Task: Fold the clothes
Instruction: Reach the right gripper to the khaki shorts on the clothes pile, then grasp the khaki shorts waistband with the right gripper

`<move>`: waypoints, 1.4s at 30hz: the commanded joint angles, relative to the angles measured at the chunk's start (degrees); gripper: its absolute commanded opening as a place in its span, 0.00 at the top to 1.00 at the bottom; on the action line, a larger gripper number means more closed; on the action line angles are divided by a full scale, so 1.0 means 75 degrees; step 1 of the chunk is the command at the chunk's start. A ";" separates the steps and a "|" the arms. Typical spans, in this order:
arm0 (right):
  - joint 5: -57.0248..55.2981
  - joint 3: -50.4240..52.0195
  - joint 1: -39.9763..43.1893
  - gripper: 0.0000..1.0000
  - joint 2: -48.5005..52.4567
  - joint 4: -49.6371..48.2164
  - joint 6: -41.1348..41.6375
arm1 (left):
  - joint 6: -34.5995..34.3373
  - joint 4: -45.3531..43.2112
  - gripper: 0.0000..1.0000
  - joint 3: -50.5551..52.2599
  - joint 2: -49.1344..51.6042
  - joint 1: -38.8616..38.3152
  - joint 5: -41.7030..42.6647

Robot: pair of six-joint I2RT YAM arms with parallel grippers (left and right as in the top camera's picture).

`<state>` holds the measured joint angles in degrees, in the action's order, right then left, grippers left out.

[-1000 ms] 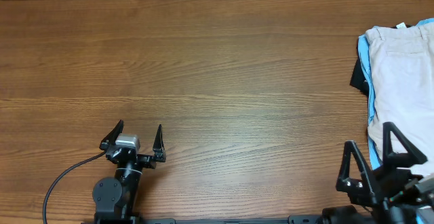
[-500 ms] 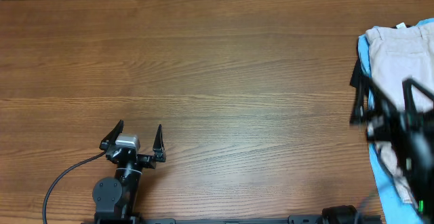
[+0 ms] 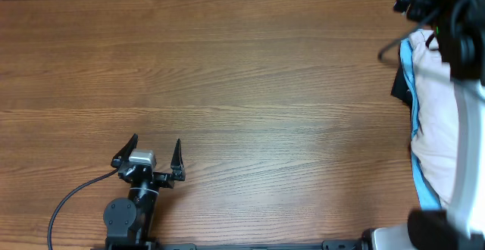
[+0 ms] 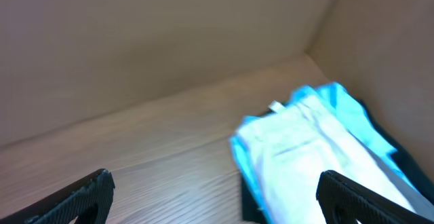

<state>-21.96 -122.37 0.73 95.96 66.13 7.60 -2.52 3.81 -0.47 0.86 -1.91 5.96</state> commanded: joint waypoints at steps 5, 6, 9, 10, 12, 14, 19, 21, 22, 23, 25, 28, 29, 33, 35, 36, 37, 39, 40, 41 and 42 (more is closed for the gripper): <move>-0.0388 -0.0216 0.1192 0.00 0.1661 -0.0522 -0.0055 | 0.0198 0.0012 0.00 0.0026 -0.0058 -0.0050 -0.0055; -0.0303 -0.0216 0.1306 0.00 0.1810 -0.0525 -0.0058 | 0.0195 0.0012 0.00 0.0026 -0.0058 -0.0050 -0.0055; 0.0367 -0.0216 0.1591 0.04 0.2165 -0.0583 -0.0831 | 0.0195 0.0012 0.00 0.0026 -0.0058 -0.0050 -0.0055; 0.0691 -0.0216 0.1690 0.12 0.2282 -0.0600 -0.1276 | 0.0198 0.0012 0.00 0.0026 -0.0058 -0.0050 -0.0055; 0.1274 -0.0216 0.1906 0.24 0.2570 -0.0664 -0.1795 | 0.0198 0.0012 0.00 0.0026 -0.0058 -0.0050 -0.0055; 0.1562 -0.0216 0.2063 0.27 0.2824 -0.0705 -0.1880 | 0.0195 0.0012 0.00 0.0026 -0.0058 -0.0050 -0.0055; 0.2197 -0.0216 0.2448 0.32 0.3695 -0.0807 -0.2506 | 0.0195 0.0012 0.00 0.0026 -0.0058 -0.0050 -0.0055; 0.2579 -0.0216 0.2506 0.33 0.4045 -0.0842 -0.3040 | 0.0198 0.0012 0.00 0.0026 -0.0058 -0.0050 -0.0055; 0.2550 -0.0216 0.2515 0.33 0.4229 -0.0895 -0.3185 | 0.0195 0.0012 0.00 0.0026 -0.0058 -0.0050 -0.0055; 0.2468 -0.0216 0.2521 0.33 0.4406 -0.0950 -0.3287 | 0.0198 0.0012 0.00 0.0026 -0.0058 -0.0050 -0.0055; 0.2215 -0.0216 0.2521 0.33 0.4715 -0.1081 -0.3372 | 0.0198 0.0012 0.00 0.0026 -0.0058 -0.0050 -0.0055; 0.2194 -0.0216 0.2521 0.33 0.5056 -0.1247 -0.3544 | 0.0198 0.0009 0.00 0.0026 -0.0058 -0.0050 -0.0055; 0.2194 -0.0216 0.2521 0.33 0.5152 -0.1326 -0.3538 | 0.0195 0.0012 0.00 0.0026 -0.0058 -0.0050 -0.0055; 0.2192 -0.0192 0.2538 0.33 0.5397 -0.1539 -0.3535 | 0.0195 0.0012 0.00 0.0026 -0.0058 -0.0050 -0.0055; 0.2192 -0.0163 0.2559 0.34 0.5482 -0.1626 -0.3535 | 0.0195 0.0012 0.00 0.0026 -0.0058 -0.0050 -0.0055; 0.2192 -0.0137 0.2573 0.34 0.5520 -0.1687 -0.3532 | 0.0198 0.0012 0.00 0.0026 -0.0058 -0.0050 -0.0055; 0.2192 -0.0105 0.2588 0.34 0.5534 -0.1734 -0.3529 | 0.0198 0.0012 0.00 0.0026 -0.0058 -0.0050 -0.0055; 0.2192 0.0026 0.2614 0.37 0.5555 -0.1862 -0.3532 | 0.0198 0.0012 0.00 0.0026 -0.0058 -0.0050 -0.0055; 0.2192 0.0093 0.2623 0.37 0.5555 -0.1912 -0.3532 | 0.0198 0.0012 0.00 0.0026 -0.0058 -0.0050 -0.0055; 0.2192 0.0169 0.2637 0.37 0.5555 -0.1970 -0.3532 | 0.0198 0.0012 0.00 0.0026 -0.0058 -0.0050 -0.0055; 0.2192 0.0248 0.2652 0.37 0.5555 -0.2043 -0.3532 | 0.0198 0.0012 0.00 0.0026 -0.0058 -0.0050 -0.0058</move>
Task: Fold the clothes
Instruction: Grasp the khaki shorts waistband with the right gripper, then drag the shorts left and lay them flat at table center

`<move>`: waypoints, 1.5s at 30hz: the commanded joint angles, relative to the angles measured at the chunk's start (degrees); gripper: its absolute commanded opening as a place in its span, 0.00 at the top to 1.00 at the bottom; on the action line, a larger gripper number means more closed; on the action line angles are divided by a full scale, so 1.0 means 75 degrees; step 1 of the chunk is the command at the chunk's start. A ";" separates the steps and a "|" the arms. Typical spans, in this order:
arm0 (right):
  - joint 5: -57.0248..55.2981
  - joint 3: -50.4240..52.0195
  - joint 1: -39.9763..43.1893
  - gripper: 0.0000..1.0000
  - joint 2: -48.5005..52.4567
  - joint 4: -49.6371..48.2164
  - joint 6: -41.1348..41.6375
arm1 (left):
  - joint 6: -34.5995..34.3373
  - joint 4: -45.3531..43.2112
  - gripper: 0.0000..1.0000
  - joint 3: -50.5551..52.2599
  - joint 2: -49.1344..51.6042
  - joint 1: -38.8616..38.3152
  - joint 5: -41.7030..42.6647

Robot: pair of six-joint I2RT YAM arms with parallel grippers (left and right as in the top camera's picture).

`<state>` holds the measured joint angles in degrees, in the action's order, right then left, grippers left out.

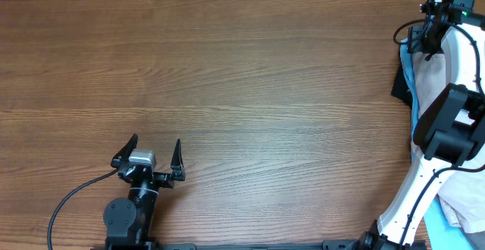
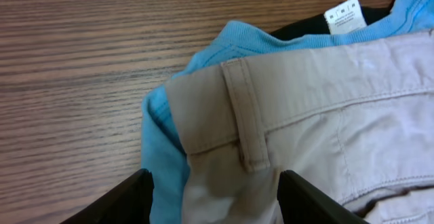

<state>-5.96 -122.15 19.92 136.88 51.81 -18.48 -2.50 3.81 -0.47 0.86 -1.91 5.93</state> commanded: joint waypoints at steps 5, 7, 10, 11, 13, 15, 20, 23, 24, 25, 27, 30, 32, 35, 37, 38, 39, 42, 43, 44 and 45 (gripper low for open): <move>0.0061 0.0752 0.0187 0.38 0.0099 -0.0484 -0.0052 | 0.0192 0.0012 0.00 0.0026 -0.0058 -0.0050 -0.0052; 0.0061 0.0976 0.0216 0.38 0.0099 -0.0632 -0.0052 | 0.0192 0.0012 0.00 0.0026 -0.0058 -0.0050 -0.0052; 0.0061 0.1207 0.0251 0.39 0.0099 -0.0799 -0.0050 | 0.0195 0.0012 0.00 0.0026 -0.0058 -0.0050 -0.0052; 0.0058 0.1241 0.0256 0.39 0.0099 -0.0831 -0.0052 | 0.0192 0.0012 0.00 0.0026 -0.0058 -0.0050 -0.0052; 0.0061 0.1244 0.0262 0.43 0.0099 -0.0836 -0.0052 | 0.0195 0.0012 0.00 0.0026 -0.0058 -0.0050 -0.0052; 0.0061 0.1241 0.0262 0.48 0.0099 -0.0851 -0.0052 | 0.0192 0.0012 0.00 0.0026 -0.0058 -0.0050 -0.0052; 0.0082 0.1209 0.0262 0.96 0.0096 -0.0903 0.0070 | 0.0195 0.0012 0.00 0.0026 -0.0058 -0.0050 -0.0052; 0.0160 0.0947 0.0262 0.96 0.0079 -0.0816 0.0347 | 0.0192 0.0012 0.00 0.0026 -0.0058 -0.0050 -0.0052; 0.0157 0.0842 0.0262 0.96 0.0050 -0.0775 0.0463 | 0.0192 0.0012 0.00 0.0026 -0.0058 -0.0050 -0.0052; 0.0213 0.0627 0.0262 0.96 -0.0012 -0.0641 0.0504 | 0.0195 0.0012 0.00 0.0026 -0.0058 -0.0050 -0.0052; 0.0213 0.0315 0.0259 0.96 -0.0096 -0.0446 0.0525 | 0.0195 0.0012 0.00 0.0026 -0.0058 -0.0050 -0.0052; 0.0213 -0.0117 0.0262 0.96 -0.0274 -0.0149 0.0580 | 0.0195 0.0012 0.00 0.0026 -0.0058 -0.0050 -0.0052; 0.0216 -0.0347 0.0262 0.96 -0.0423 -0.0003 0.0734 | 0.0192 0.0012 0.00 0.0026 -0.0058 -0.0050 -0.0052; 0.0219 -0.0653 0.0256 0.96 -0.0691 0.0344 0.0898 | 0.0192 0.0012 0.00 0.0026 -0.0058 -0.0050 -0.0052; 0.0391 -0.0708 0.0236 0.96 -0.0933 0.0460 0.1090 | 0.0192 0.0012 0.00 0.0026 -0.0058 -0.0050 -0.0052; 0.0592 -0.0708 0.0219 0.96 -0.1078 0.0498 0.1174 | 0.0195 0.0009 0.00 0.0026 -0.0058 -0.0050 -0.0052; 0.0775 -0.0708 0.0198 0.96 -0.1207 0.0551 0.1244 | 0.0195 0.0012 0.00 0.0026 -0.0058 -0.0050 -0.0052; 0.1297 -0.0711 0.0058 0.96 -0.1617 0.0755 0.1279 | 0.0195 0.0012 0.00 0.0026 -0.0058 -0.0050 -0.0052; 0.1437 -0.0708 -0.0023 0.96 -0.1743 0.0836 0.1306 | 0.0192 0.0012 0.00 0.0026 -0.0058 -0.0050 -0.0052; 0.1580 -0.0708 -0.0128 0.96 -0.1871 0.0930 0.1402 | 0.0192 0.0012 0.00 0.0026 -0.0058 -0.0050 -0.0052; 0.1708 -0.0708 -0.0242 0.96 -0.1964 0.1017 0.1504 | 0.0195 0.0012 0.00 0.0026 -0.0058 -0.0050 -0.0052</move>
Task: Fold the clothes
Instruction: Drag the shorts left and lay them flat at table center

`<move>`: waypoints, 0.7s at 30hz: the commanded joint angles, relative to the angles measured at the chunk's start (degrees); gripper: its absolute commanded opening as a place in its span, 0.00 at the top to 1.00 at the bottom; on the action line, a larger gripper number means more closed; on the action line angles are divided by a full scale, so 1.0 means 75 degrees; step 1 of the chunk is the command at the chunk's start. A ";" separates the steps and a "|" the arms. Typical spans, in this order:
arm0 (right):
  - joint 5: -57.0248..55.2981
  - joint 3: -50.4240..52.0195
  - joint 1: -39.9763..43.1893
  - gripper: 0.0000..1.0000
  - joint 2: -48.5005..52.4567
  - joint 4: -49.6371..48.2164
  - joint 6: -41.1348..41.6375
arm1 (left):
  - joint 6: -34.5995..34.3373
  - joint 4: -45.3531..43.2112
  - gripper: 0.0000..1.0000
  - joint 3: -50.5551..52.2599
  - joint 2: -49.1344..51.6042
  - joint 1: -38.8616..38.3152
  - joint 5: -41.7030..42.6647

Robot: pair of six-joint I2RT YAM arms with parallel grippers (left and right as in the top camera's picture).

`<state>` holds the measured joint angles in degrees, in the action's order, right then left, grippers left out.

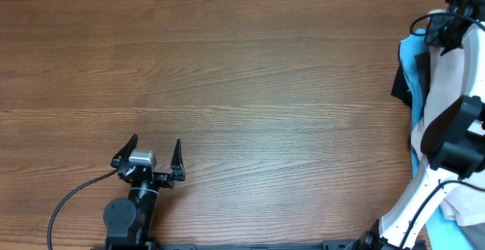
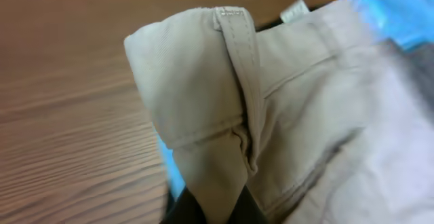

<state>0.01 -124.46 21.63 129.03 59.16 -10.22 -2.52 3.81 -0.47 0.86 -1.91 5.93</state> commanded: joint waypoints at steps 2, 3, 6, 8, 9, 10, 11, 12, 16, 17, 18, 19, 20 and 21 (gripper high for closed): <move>0.1326 -0.0402 -0.0766 0.96 -0.1081 0.0303 0.0437 | 0.0198 0.0012 0.00 0.0026 -0.0058 -0.0050 -0.0052; 0.1562 -0.0402 -0.0930 0.96 -0.1113 0.0434 0.0466 | 0.0195 0.0012 0.00 0.0026 -0.0058 -0.0050 -0.0052; 0.2337 -0.0399 -0.1562 0.96 -0.1131 0.0796 0.0898 | 0.0195 0.0012 0.00 0.0026 -0.0058 -0.0050 -0.0055; 0.2940 -0.0283 -0.2159 0.96 -0.1122 0.0895 0.1463 | 0.0195 0.0012 0.00 0.0026 -0.0058 -0.0050 -0.0052; 0.3098 -0.0227 -0.2413 0.96 -0.1122 0.0889 0.1667 | 0.0195 0.0012 0.00 0.0026 -0.0058 -0.0050 -0.0052; 0.3179 -0.0064 -0.2935 0.96 -0.1116 0.0784 0.2014 | 0.0198 0.0012 0.00 0.0026 -0.0058 -0.0050 -0.0052; 0.3179 0.0055 -0.3206 0.96 -0.1116 0.0694 0.2107 | 0.0195 0.0012 0.00 0.0026 -0.0058 -0.0050 -0.0052; 0.3179 0.0154 -0.3512 0.96 -0.1116 0.0609 0.2212 | 0.0198 0.0012 0.00 0.0026 -0.0058 -0.0050 -0.0052; 0.3174 0.0778 -0.4759 0.95 -0.1075 -0.0017 0.2821 | 0.0195 0.0012 0.00 0.0026 -0.0058 -0.0050 -0.0052; 0.3171 0.0985 -0.5100 0.94 -0.1067 -0.0245 0.2967 | 0.0198 0.0012 0.00 0.0026 -0.0058 -0.0050 -0.0052; 0.3142 0.1186 -0.5391 0.94 -0.1064 -0.0469 0.3089 | 0.0198 0.0012 0.00 0.0026 -0.0058 -0.0050 -0.0052; 0.3092 0.1411 -0.5718 0.94 -0.1055 -0.0740 0.3258 | 0.0195 0.0012 0.00 0.0026 -0.0058 -0.0050 -0.0052; 0.3028 0.1652 -0.6053 0.94 -0.1035 -0.1046 0.3445 | 0.0195 0.0012 0.00 0.0026 -0.0058 -0.0050 -0.0052; 0.2973 0.1886 -0.6373 0.94 -0.1029 -0.1329 0.3611 | 0.0198 0.0012 0.00 0.0026 -0.0058 -0.0050 -0.0052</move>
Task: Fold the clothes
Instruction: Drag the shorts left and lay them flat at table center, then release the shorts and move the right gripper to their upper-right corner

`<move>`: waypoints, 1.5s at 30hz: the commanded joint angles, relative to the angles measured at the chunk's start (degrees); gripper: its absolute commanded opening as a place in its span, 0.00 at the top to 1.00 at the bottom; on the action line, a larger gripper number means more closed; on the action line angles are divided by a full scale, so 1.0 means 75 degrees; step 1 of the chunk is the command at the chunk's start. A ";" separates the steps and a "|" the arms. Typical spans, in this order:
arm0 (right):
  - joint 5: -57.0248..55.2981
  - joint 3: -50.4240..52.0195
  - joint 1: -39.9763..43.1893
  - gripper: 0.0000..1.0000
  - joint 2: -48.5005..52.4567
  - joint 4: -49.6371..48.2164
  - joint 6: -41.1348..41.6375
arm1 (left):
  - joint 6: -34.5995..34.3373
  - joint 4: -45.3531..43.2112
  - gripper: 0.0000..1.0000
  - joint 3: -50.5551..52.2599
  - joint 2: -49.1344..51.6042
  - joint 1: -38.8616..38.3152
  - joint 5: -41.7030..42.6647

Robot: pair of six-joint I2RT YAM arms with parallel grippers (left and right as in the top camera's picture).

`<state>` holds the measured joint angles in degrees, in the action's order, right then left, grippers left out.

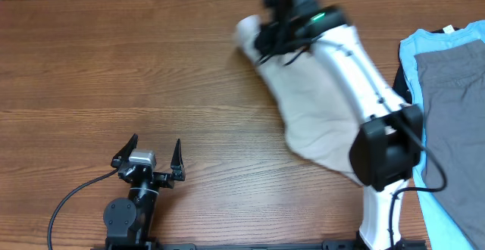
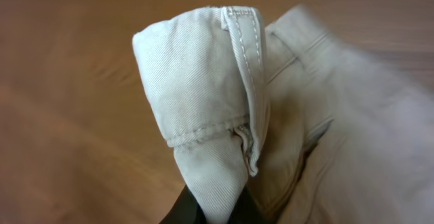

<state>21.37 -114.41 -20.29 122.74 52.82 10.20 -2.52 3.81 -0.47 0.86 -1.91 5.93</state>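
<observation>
My right gripper (image 1: 261, 42) is shut on the waistband corner of the beige trousers (image 1: 318, 121), which trail from the table's middle back toward the front right. In the right wrist view the pinched waistband (image 2: 210, 102) with its belt loop stands up between the dark fingers (image 2: 186, 210). A pile stays at the right edge: a light blue shirt (image 1: 413, 53) with a grey garment (image 1: 447, 106) on top. My left gripper (image 1: 155, 155) rests open near the front left, holding nothing.
A black piece of cloth (image 1: 400, 83) peeks out from under the pile's left side. Bare wooden table (image 1: 114, 68) spreads across the left and middle. The right arm's white links lie over the trousers.
My right gripper, shut on the trousers' waistband over the pile at the far right, is now near the table's middle back, with the trousers dragged off the pile. A grey garment is uncovered.
My right gripper was open above the pile at the right edge, then open and low around the trousers' waistband. Then it was shut on the waistband, lifted. Now the trousers lie stretched across the middle of the table. The left arm stayed still.
</observation>
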 commanded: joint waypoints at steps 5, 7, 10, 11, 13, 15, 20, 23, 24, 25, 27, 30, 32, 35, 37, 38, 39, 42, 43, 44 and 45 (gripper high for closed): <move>-0.0414 0.1792 -0.2410 0.89 -0.0154 -0.2046 0.1687 | 0.0198 0.0012 0.00 0.0026 -0.0058 -0.0050 -0.0052; -0.0685 0.2060 -0.2824 0.87 -0.0154 -0.2410 0.1684 | 0.0198 0.0012 0.00 0.0026 -0.0058 -0.0050 -0.0052; -0.1061 0.2218 -0.3334 0.85 -0.0146 -0.2637 0.1682 | 0.0195 0.0012 0.00 0.0026 -0.0058 -0.0050 -0.0052; -0.1212 0.2218 -0.3491 0.85 -0.0146 -0.2634 0.1682 | 0.0198 0.0009 0.00 0.0026 -0.0058 -0.0050 -0.0052; -0.1451 0.2218 -0.3724 0.79 -0.0146 -0.2658 0.1679 | 0.0195 0.0009 0.00 0.0026 -0.0058 -0.0050 -0.0052; -0.1536 0.2218 -0.3821 0.58 -0.0146 -0.2736 0.1676 | 0.0198 0.0009 0.00 0.0026 -0.0058 -0.0050 -0.0052; -0.1515 0.2057 -0.3590 0.31 -0.0248 -0.2806 0.1673 | 0.0195 0.0012 0.00 0.0026 -0.0058 -0.0050 -0.0052; -0.1373 0.1804 -0.3162 0.30 -0.0504 -0.2454 0.1673 | 0.0195 0.0012 0.00 0.0026 -0.0058 -0.0050 -0.0052; -0.1323 0.1722 -0.3002 0.28 -0.0618 -0.2212 0.1673 | 0.0195 0.0012 0.00 0.0026 -0.0058 -0.0050 -0.0052; -0.1300 0.1661 -0.2824 0.27 -0.0769 -0.1915 0.1673 | 0.0198 0.0012 0.00 0.0026 -0.0058 -0.0050 -0.0052; -0.1303 0.1638 -0.2451 0.24 -0.1134 -0.1163 0.1673 | 0.0195 0.0009 0.00 0.0026 -0.0058 -0.0050 -0.0052; -0.1303 0.1638 -0.1941 0.16 -0.1562 0.0125 0.1673 | 0.0198 0.0012 0.00 0.0026 -0.0058 -0.0050 -0.0052; -0.1341 0.1638 -0.1585 0.09 -0.1734 0.1131 0.1635 | 0.0195 0.0012 0.00 0.0026 -0.0058 -0.0050 -0.0052; -0.1883 0.1667 -0.1134 0.05 -0.1743 0.2538 0.1623 | 0.0198 0.0012 0.00 0.0026 -0.0058 -0.0050 -0.0052; -0.2218 0.1804 -0.0851 0.03 -0.1725 0.3220 0.1629 | 0.0195 0.0012 0.00 0.0026 -0.0058 -0.0050 -0.0052; -0.2282 0.1915 -0.0731 0.02 -0.1719 0.3436 0.1629 | 0.0198 0.0012 0.00 0.0026 -0.0058 -0.0050 -0.0052; -0.2308 0.2031 -0.0627 0.02 -0.1719 0.3579 0.1629 | 0.0195 0.0012 0.00 0.0026 -0.0058 -0.0050 -0.0052; -0.2334 0.2521 -0.0280 0.11 -0.1719 0.3771 0.1655 | 0.0195 0.0012 0.00 0.0026 -0.0058 -0.0050 -0.0052; -0.2331 0.2678 -0.0195 0.23 -0.1719 0.3774 0.1655 | 0.0195 0.0012 0.00 0.0026 -0.0058 -0.0050 -0.0052; -0.2331 0.2844 -0.0108 0.34 -0.1719 0.3774 0.1655 | 0.0198 0.0012 0.00 0.0026 -0.0058 -0.0050 -0.0052; -0.2331 0.3013 -0.0026 0.49 -0.1719 0.3768 0.1664 | 0.0195 0.0012 0.00 0.0026 -0.0058 -0.0050 -0.0052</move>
<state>5.15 -94.70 -22.13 109.78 80.99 22.06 -2.50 3.81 -0.47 0.86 -1.91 5.91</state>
